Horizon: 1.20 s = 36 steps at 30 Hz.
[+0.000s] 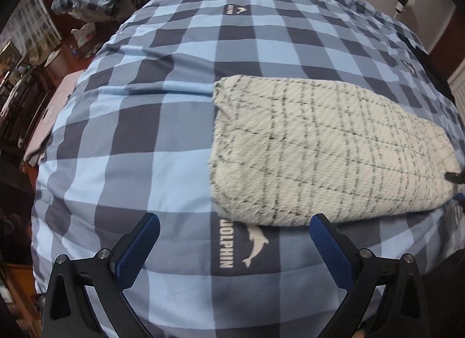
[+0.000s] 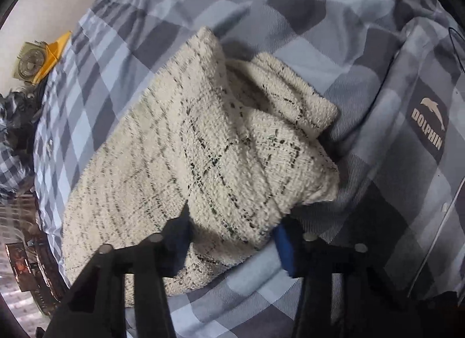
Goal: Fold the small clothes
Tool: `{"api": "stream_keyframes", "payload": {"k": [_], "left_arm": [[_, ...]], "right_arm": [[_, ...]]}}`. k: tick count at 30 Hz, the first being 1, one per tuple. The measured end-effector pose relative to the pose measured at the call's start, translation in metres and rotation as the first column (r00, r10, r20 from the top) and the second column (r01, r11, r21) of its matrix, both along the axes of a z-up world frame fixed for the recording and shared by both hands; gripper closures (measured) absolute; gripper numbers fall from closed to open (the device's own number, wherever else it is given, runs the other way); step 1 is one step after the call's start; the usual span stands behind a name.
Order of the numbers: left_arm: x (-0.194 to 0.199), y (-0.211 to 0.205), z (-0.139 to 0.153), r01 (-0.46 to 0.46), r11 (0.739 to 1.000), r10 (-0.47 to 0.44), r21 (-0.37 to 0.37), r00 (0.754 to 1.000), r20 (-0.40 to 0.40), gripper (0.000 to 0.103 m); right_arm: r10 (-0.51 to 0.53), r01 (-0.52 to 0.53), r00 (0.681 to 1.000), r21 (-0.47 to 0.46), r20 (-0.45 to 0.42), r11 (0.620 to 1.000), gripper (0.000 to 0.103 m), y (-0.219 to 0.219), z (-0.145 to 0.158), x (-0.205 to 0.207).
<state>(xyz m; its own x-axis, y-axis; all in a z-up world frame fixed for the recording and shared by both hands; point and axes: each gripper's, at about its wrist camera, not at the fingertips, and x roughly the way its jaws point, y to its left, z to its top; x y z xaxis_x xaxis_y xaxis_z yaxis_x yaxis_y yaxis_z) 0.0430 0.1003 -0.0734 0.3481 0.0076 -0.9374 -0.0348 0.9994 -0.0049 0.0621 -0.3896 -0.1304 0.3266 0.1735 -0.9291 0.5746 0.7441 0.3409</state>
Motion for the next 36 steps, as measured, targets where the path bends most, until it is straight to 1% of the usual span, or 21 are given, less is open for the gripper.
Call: {"api": "stream_keyframes", "payload": {"k": [2, 3, 7, 9, 10, 14, 16, 19, 21, 23, 25, 27, 28, 30, 31, 33, 34, 36], "left_arm": [[-0.002, 0.004, 0.001, -0.010, 1.000, 0.010, 0.004, 1.000, 0.002, 0.000], [-0.002, 0.006, 0.002, -0.016, 1.000, 0.016, 0.001, 1.000, 0.007, 0.000], [-0.005, 0.012, 0.008, -0.031, 0.999, 0.032, -0.019, 0.999, 0.029, 0.000], [-0.005, 0.014, 0.010, -0.037, 0.999, 0.038, -0.031, 0.999, 0.034, 0.000], [-0.005, 0.015, 0.011, -0.041, 0.998, 0.043, -0.043, 0.998, 0.035, 0.000], [-0.006, 0.013, 0.017, -0.038, 0.997, 0.040, -0.061, 0.999, 0.037, 0.000], [-0.007, 0.013, 0.021, -0.033, 0.997, 0.036, -0.074, 0.998, 0.046, 0.000], [-0.006, 0.012, 0.026, -0.027, 0.993, 0.033, -0.113, 0.998, 0.052, 0.000], [-0.003, 0.010, 0.026, -0.023, 0.991, 0.030, -0.133, 0.998, 0.046, 0.000], [0.002, 0.007, 0.022, -0.015, 0.990, 0.019, -0.141, 0.999, 0.028, 0.000], [0.005, 0.004, 0.019, -0.009, 0.991, 0.011, -0.133, 1.000, 0.013, 0.000], [0.007, 0.003, 0.018, -0.011, 0.992, 0.013, -0.125, 1.000, 0.011, 0.000], [0.008, 0.005, 0.019, -0.018, 0.992, 0.020, -0.125, 1.000, 0.014, 0.000], [0.009, 0.010, 0.020, -0.038, 0.991, 0.040, -0.129, 0.999, 0.013, 0.000], [0.009, 0.015, 0.021, -0.054, 0.989, 0.056, -0.134, 0.998, 0.012, 0.000], [0.010, 0.027, 0.023, -0.093, 0.985, 0.096, -0.146, 0.995, 0.017, 0.000], [0.010, 0.036, 0.026, -0.124, 0.980, 0.129, -0.157, 0.991, 0.022, 0.000], [0.008, 0.057, 0.033, -0.195, 0.962, 0.206, -0.193, 0.978, 0.041, 0.000]], "right_arm": [[0.017, -0.017, 0.999, -0.019, 0.042, 1.000, 0.066, 0.007, 0.008, -0.006], [0.018, -0.018, 0.998, -0.011, 0.054, 1.000, 0.067, 0.005, 0.012, -0.010], [-0.023, 0.015, 0.998, 0.135, 0.060, 0.991, 0.068, -0.016, 0.016, -0.029], [-0.030, 0.020, 0.998, 0.159, 0.057, 0.987, 0.068, -0.011, 0.017, -0.025], [-0.033, 0.024, 0.998, 0.154, 0.060, 0.988, 0.068, -0.016, 0.022, -0.030], [-0.029, 0.021, 0.996, 0.097, 0.084, 0.995, 0.068, -0.019, 0.042, -0.040], [-0.021, 0.016, 0.996, 0.050, 0.089, 0.999, 0.068, -0.022, 0.050, -0.038], [-0.015, 0.017, 0.995, -0.013, 0.102, 1.000, 0.068, -0.020, 0.060, -0.028], [0.006, 0.005, 0.989, -0.078, 0.147, 0.997, 0.069, -0.008, 0.074, -0.020], [0.077, -0.033, 0.973, -0.201, 0.217, 0.979, 0.069, 0.019, 0.100, -0.013], [0.176, -0.078, 0.944, -0.330, 0.278, 0.941, 0.069, 0.058, 0.128, -0.005], [0.302, -0.137, 0.900, -0.455, 0.313, 0.880, 0.069, 0.107, 0.155, 0.005], [0.363, -0.163, 0.873, -0.507, 0.325, 0.846, 0.069, 0.134, 0.167, 0.009], [0.487, -0.217, 0.807, -0.599, 0.335, 0.771, 0.068, 0.191, 0.186, 0.016], [0.546, -0.244, 0.770, -0.638, 0.330, 0.730, 0.068, 0.219, 0.191, 0.019], [0.635, -0.287, 0.707, -0.695, 0.311, 0.659, 0.068, 0.262, 0.191, 0.020], [0.686, -0.316, 0.669, -0.726, 0.287, 0.611, 0.068, 0.287, 0.187, 0.021], [0.780, -0.383, 0.590, -0.778, 0.208, 0.498, 0.067, 0.335, 0.165, 0.022]]}}
